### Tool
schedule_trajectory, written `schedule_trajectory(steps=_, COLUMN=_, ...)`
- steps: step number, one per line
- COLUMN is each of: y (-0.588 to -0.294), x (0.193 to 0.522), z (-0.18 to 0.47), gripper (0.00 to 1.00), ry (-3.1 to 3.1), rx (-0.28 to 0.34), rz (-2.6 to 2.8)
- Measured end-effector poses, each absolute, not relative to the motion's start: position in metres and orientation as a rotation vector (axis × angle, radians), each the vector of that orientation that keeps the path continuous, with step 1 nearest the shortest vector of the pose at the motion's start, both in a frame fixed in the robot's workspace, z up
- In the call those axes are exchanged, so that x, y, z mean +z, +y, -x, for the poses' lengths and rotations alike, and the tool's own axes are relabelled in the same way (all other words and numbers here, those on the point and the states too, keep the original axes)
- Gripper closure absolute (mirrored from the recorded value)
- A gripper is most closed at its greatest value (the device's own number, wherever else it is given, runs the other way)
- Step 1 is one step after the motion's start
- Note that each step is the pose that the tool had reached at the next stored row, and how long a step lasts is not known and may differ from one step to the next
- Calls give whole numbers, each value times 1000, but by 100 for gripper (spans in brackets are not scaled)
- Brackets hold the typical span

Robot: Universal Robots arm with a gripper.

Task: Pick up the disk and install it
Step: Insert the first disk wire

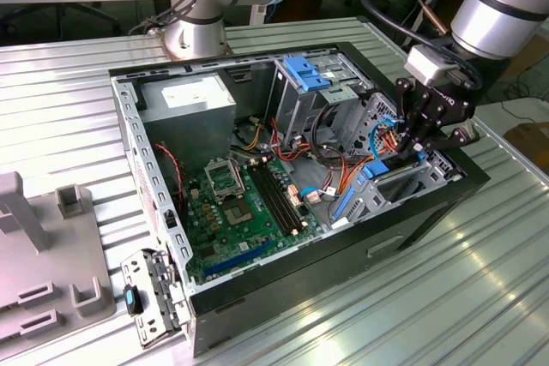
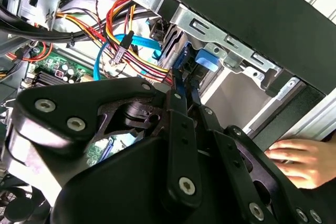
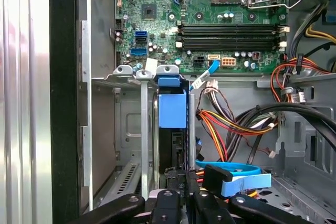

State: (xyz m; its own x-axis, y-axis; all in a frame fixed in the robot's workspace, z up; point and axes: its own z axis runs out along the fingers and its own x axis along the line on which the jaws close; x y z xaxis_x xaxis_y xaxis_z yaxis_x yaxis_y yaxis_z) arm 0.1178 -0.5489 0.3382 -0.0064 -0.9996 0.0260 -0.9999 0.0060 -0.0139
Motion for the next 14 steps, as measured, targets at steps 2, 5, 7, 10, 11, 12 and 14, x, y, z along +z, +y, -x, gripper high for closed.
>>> schedule_trajectory(steps=2, y=-549, x=342, z=-118, gripper=82, ry=-2222, rx=43, rz=-2209)
schedule_trajectory(steps=5, y=-549, x=350, z=-118, gripper=76, ry=-2222, rx=44, rz=-2208)
schedule_trajectory(steps=7, y=-549, x=350, z=-118, gripper=84, ry=-2222, rx=44, rz=-2208)
schedule_trajectory(steps=10, y=-549, x=350, z=-118, gripper=89, ry=-2222, rx=45, rz=-2208)
schedule_trajectory(steps=11, y=-549, x=350, z=-118, gripper=89, ry=-2222, rx=45, rz=-2208)
schedule_trajectory(steps=12, y=-549, x=350, z=-118, gripper=89, ry=-2222, rx=45, rz=-2208)
schedule_trajectory(steps=14, y=-549, x=350, z=-118, gripper=89, ry=-2222, rx=45, rz=-2208)
